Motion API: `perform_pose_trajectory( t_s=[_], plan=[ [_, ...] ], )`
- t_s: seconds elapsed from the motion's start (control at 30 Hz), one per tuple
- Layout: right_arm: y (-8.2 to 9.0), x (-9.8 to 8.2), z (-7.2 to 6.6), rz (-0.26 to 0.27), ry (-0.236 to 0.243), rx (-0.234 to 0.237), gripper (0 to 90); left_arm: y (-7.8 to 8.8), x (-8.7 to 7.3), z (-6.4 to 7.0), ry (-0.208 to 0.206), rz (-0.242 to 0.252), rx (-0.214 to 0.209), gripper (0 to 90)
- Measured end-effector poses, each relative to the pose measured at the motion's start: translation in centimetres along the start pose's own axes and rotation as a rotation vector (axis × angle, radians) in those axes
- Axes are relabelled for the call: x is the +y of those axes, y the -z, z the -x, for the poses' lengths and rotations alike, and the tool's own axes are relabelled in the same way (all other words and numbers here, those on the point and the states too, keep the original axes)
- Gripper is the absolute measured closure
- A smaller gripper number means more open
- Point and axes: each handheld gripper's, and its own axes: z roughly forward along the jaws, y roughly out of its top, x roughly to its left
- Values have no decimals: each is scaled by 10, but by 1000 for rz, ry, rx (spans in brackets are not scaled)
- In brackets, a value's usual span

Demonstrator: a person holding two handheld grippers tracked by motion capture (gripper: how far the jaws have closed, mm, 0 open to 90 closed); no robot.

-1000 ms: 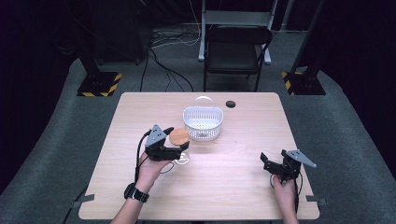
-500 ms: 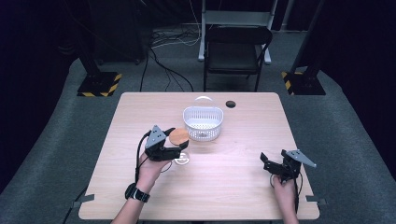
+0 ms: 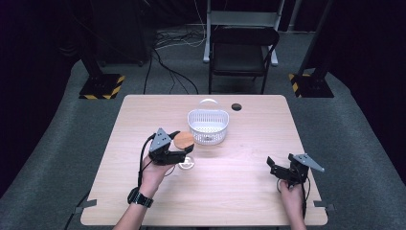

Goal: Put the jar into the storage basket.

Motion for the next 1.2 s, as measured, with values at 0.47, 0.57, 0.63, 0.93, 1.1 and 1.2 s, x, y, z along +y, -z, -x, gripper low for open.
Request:
perform_pose_trajectory(
  t_s=[0.47, 0.57, 0.63, 0.93, 1.1, 1.2],
  plan=[
    [0, 0, 0, 0, 0, 2, 0, 20, 37, 1, -19, 1, -33, 233],
    [0, 0, 0, 0, 0, 3, 0, 25, 49, 0, -18, 19, -39, 233],
    [0, 0, 0, 1, 0, 3, 0, 27, 53, 0, -25, 19, -37, 234],
    [0, 0, 0, 0, -2, 4, 0, 40, 87, 1, -63, 33, -35, 234],
    [0, 0, 0, 0, -4, 4, 0, 44, 102, 2, -80, 35, -36, 234],
    [0, 0, 0, -1, -5, 5, 0, 46, 108, 3, -88, 33, -35, 234]
  ],
)
